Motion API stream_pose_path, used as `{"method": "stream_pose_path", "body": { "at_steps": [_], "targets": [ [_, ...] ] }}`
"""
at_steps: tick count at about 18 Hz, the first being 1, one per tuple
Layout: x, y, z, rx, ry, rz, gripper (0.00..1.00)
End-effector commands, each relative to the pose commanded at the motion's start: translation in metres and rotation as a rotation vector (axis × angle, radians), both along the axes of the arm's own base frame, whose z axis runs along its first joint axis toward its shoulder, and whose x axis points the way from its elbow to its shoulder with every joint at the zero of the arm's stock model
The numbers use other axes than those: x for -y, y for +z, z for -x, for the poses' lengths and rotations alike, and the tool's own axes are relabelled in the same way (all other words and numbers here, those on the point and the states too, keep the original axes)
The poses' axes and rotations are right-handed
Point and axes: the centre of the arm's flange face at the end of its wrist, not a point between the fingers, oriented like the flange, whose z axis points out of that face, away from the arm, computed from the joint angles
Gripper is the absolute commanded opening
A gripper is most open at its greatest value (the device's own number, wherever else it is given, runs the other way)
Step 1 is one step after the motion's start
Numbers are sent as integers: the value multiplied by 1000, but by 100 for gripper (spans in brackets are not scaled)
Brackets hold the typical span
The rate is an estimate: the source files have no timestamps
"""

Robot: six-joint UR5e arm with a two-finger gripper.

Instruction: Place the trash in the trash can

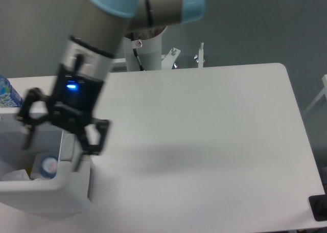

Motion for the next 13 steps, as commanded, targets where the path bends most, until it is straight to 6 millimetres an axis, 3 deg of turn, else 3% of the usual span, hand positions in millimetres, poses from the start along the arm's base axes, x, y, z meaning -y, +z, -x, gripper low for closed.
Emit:
{"method": "stream_pose_path", "body": {
  "at_steps": [4, 6, 9, 13],
  "targets": [
    [61, -43, 80, -95, 10, 65, 100],
    [86, -58, 109, -162, -17, 98, 100],
    [116, -91, 142, -270, -48, 219, 100],
    [131, -133, 163, -353, -103, 413, 100]
  ]
}}
